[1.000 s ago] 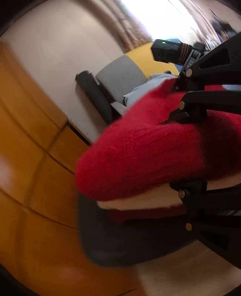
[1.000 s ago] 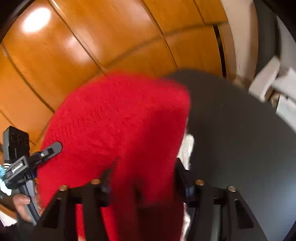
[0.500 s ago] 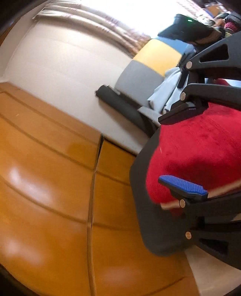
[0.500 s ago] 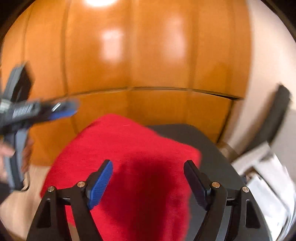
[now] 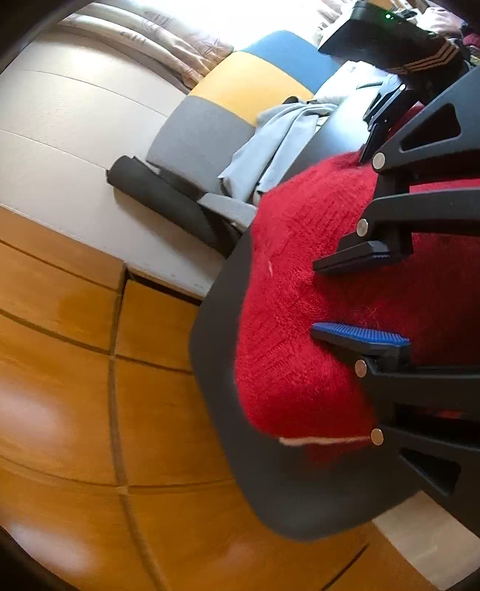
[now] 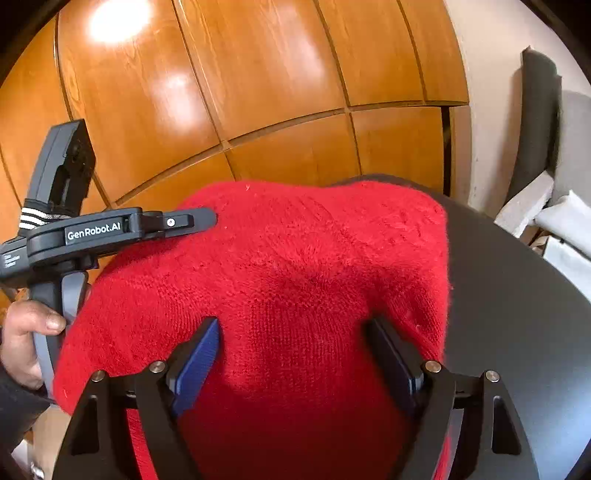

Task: Fold clothes
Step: 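Carry the folded sweater with the left tool and place it on the white cloth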

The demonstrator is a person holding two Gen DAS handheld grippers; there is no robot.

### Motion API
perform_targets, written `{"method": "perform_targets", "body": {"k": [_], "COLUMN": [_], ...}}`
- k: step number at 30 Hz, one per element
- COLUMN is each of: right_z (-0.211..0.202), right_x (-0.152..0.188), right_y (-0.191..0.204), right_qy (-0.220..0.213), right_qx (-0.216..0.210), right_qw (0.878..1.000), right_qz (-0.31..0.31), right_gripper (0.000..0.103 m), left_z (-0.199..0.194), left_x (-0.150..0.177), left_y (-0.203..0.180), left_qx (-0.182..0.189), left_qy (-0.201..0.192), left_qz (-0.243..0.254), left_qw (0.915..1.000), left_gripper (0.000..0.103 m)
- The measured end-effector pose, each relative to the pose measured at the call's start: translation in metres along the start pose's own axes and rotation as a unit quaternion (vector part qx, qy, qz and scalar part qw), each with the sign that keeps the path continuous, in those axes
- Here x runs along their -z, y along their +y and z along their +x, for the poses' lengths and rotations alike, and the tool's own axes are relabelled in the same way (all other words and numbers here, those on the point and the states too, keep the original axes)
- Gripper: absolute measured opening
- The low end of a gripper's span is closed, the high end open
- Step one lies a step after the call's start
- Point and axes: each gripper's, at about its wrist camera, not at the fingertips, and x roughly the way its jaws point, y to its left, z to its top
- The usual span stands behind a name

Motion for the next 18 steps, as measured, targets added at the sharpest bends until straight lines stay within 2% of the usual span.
{"method": "perform_targets", "body": {"k": [5, 9, 13, 16, 18], "right_z": [-0.062, -0.114, -0.148, -0.161, -0.169], "right_x": [-0.009, -0.001, 0.011, 0.026, 0.037], "right_y": [0.026, 0.053, 0.077, 0.099, 0.11], "right_qy": [-0.035, -0.074, -0.091, -0.086, -0.084], "right_qx": [0.033, 0.052, 0.054, 0.056, 0.065], "right_qw": [0.999, 0.995, 0.994, 0.995, 0.994], "right_qz": [-0.021, -0.031, -0.006, -0.013, -0.024], "right_gripper": [0.082, 0.083, 0.103, 0.103, 0.103], "left_z": [-0.056, -0.1, -0.143, -0.178, -0.191], "left_x": [0.002, 0.021, 0.047, 0.071, 0.083], "left_y": [-0.014, -0.034, -0.052, -0.071, -0.085], "left_qx": [-0.062, -0.116, -0.172, -0.204, -0.214], "left_qy": [-0.038, -0.061, -0.078, -0.117, -0.114], "left_qz": [-0.009, -0.006, -0.001, 0.022, 0.051], "left_qw": [0.9974, 0.9913, 0.982, 0.9718, 0.9688], "left_gripper": [0.051, 0.053, 0.053, 0.053, 0.053]}}
